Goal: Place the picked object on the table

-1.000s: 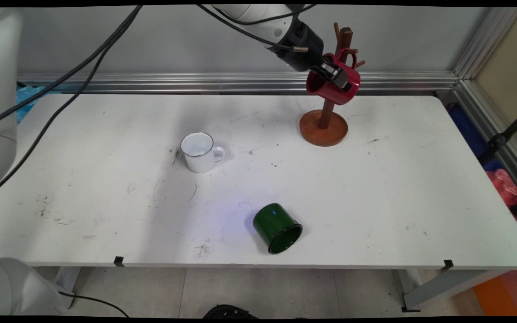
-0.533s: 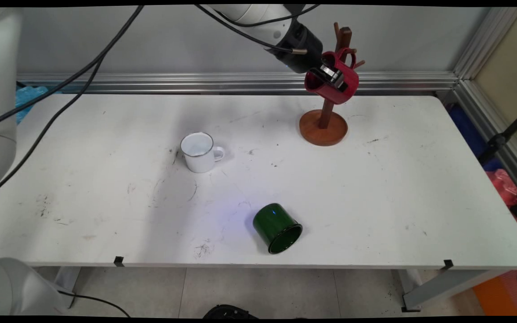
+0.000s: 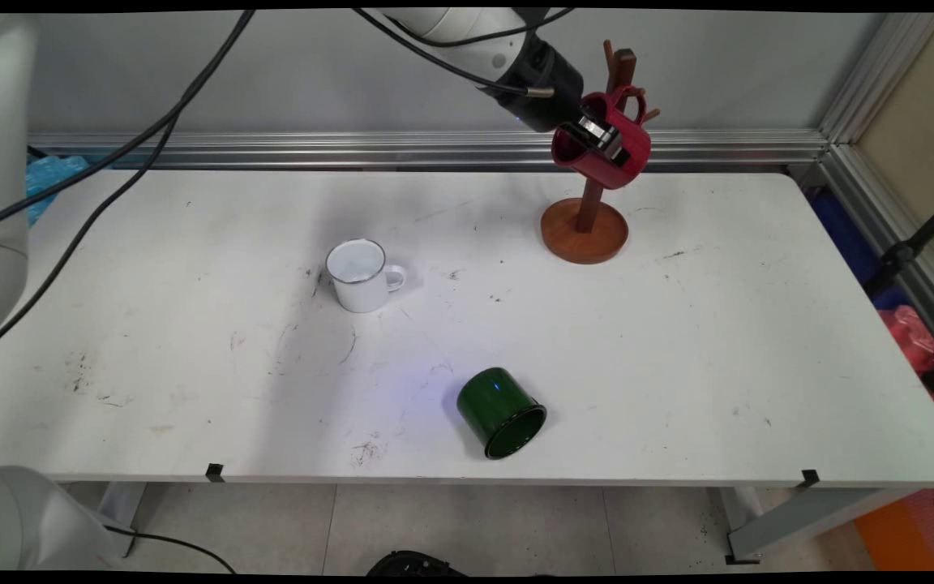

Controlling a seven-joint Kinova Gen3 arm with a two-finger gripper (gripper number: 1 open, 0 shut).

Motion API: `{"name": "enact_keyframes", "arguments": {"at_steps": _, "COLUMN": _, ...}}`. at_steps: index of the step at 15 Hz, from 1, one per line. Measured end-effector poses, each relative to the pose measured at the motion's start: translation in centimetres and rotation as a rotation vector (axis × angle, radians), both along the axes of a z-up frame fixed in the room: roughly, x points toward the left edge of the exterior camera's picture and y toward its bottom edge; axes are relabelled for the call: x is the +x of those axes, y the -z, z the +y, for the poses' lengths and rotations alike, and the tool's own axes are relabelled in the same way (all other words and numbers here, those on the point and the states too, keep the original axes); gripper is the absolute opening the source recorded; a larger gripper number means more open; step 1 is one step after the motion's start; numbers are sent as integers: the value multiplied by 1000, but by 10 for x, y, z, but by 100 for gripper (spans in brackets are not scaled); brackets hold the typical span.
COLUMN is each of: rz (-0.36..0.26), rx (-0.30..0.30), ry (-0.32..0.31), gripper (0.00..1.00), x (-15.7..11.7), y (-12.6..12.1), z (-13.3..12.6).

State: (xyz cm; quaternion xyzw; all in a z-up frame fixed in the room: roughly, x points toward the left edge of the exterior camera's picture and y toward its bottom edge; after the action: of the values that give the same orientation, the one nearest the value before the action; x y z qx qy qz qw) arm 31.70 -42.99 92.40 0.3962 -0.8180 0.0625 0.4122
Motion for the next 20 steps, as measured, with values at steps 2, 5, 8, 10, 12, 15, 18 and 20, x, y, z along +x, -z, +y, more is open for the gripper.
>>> {"name": "enact_keyframes", "arguments": {"at_steps": 2, "rz": 3, "rx": -6, "ry": 11, "gripper": 0, "x": 0, "y": -5, "z": 2}}
{"name": "enact_keyframes", "arguments": {"at_steps": 5, "rz": 10, "rx": -14, "ry": 31, "gripper": 0, "x": 1, "y": -14, "z": 7}}
{"name": "enact_keyframes", "arguments": {"at_steps": 8, "rz": 19, "rx": -15, "ry": 54, "gripper": 0, "x": 2, "y": -25, "z": 15}}
{"name": "enact_keyframes", "arguments": {"at_steps": 10, "rz": 23, "rx": -12, "ry": 72, "gripper": 0, "x": 3, "y": -32, "z": 23}}
{"name": "enact_keyframes", "arguments": {"at_steps": 12, "rz": 26, "rx": -7, "ry": 86, "gripper": 0, "x": 3, "y": -37, "z": 30}}
{"name": "enact_keyframes", "arguments": {"at_steps": 15, "rz": 29, "rx": 4, "ry": 111, "gripper": 0, "x": 5, "y": -45, "z": 43}}
{"name": "enact_keyframes", "arguments": {"at_steps": 18, "rz": 13, "rx": 8, "ry": 124, "gripper": 0, "x": 10, "y": -52, "z": 53}}
{"name": "enact_keyframes", "arguments": {"at_steps": 20, "rz": -21, "rx": 11, "ry": 118, "gripper": 0, "x": 18, "y": -55, "z": 58}}
